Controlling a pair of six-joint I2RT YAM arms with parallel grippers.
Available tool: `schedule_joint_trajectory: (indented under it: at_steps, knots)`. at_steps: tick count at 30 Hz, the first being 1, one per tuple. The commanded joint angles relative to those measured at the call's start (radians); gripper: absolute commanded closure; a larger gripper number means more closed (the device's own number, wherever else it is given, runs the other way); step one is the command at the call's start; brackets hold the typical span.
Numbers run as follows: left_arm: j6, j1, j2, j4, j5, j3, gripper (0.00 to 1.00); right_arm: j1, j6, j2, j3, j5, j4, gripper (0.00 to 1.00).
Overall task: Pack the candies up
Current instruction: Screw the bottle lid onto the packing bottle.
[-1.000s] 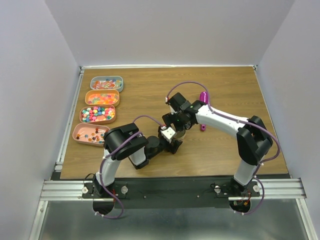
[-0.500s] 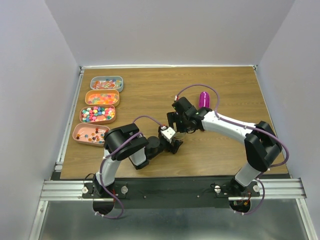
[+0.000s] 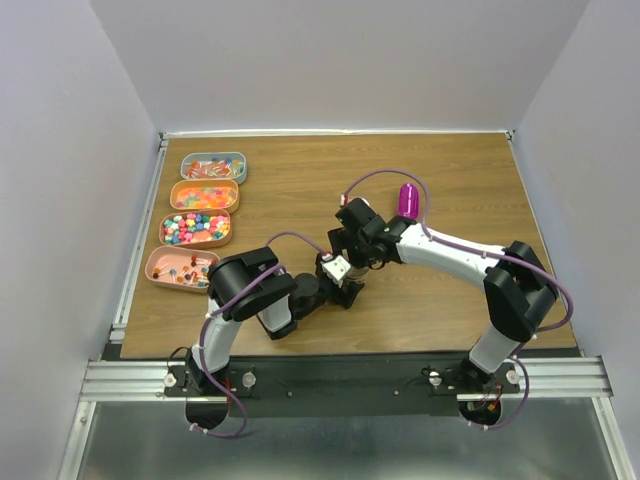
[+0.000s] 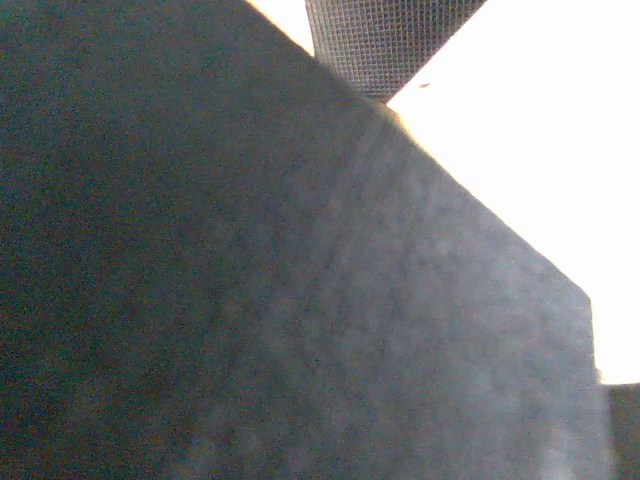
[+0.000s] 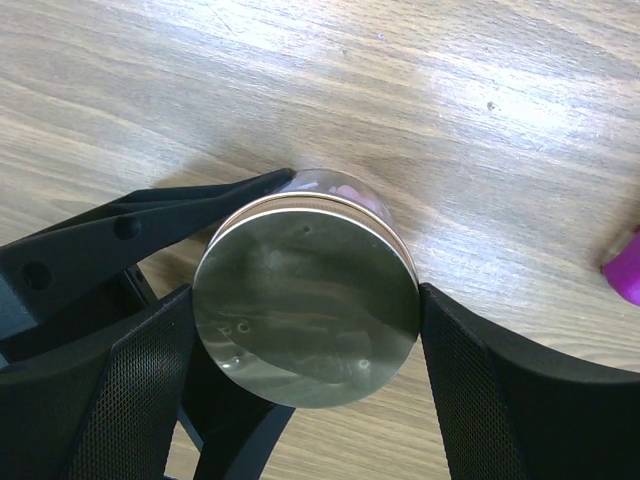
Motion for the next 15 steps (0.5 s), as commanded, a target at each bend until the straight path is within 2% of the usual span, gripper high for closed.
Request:
schedule_joint_trajectory:
  at_steps: [1, 9, 15]
  knots:
    - [-0.001, 0.014, 0.019, 0.618, -0.059, -0.035, 0.37, 0.017, -0.026, 0.026, 0.017, 0.043, -0.085, 0.22]
    - [-0.004, 0.014, 0.019, 0.616, -0.048, -0.038, 0.37, 0.017, -0.025, -0.011, 0.030, 0.066, -0.093, 0.02]
    - [-0.003, 0.014, 0.024, 0.616, -0.039, -0.038, 0.37, 0.017, -0.029, -0.019, 0.041, 0.063, -0.096, 0.00]
